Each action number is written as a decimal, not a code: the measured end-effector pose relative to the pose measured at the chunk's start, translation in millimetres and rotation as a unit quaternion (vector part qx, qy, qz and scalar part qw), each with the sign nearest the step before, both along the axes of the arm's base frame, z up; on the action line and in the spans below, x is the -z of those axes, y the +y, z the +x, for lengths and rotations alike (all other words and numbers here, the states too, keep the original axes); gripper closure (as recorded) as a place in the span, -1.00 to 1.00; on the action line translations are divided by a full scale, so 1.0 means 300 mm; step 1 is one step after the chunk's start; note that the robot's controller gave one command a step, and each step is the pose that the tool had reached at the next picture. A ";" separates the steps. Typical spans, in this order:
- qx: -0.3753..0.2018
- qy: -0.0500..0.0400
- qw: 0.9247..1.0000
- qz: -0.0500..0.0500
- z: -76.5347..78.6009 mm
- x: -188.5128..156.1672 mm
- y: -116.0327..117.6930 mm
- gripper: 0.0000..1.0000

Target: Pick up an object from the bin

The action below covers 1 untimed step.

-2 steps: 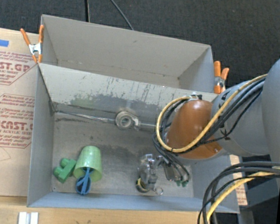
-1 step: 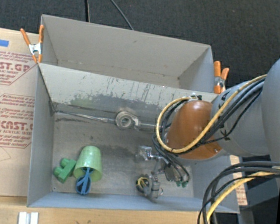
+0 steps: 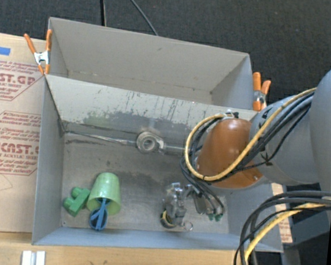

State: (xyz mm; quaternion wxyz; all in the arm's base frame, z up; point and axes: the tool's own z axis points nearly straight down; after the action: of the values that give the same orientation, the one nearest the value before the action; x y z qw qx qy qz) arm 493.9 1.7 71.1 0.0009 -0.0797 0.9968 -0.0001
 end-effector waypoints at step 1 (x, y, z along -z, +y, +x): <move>0.000 0.000 1.000 0.000 -0.001 0.003 0.000 -1.00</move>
Offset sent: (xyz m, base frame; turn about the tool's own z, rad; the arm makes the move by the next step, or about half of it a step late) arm 0.0000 0.0000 0.0000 0.0000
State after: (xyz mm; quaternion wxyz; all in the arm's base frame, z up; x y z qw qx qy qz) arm 493.5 1.7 70.1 0.0009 -0.0796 0.9968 -0.0001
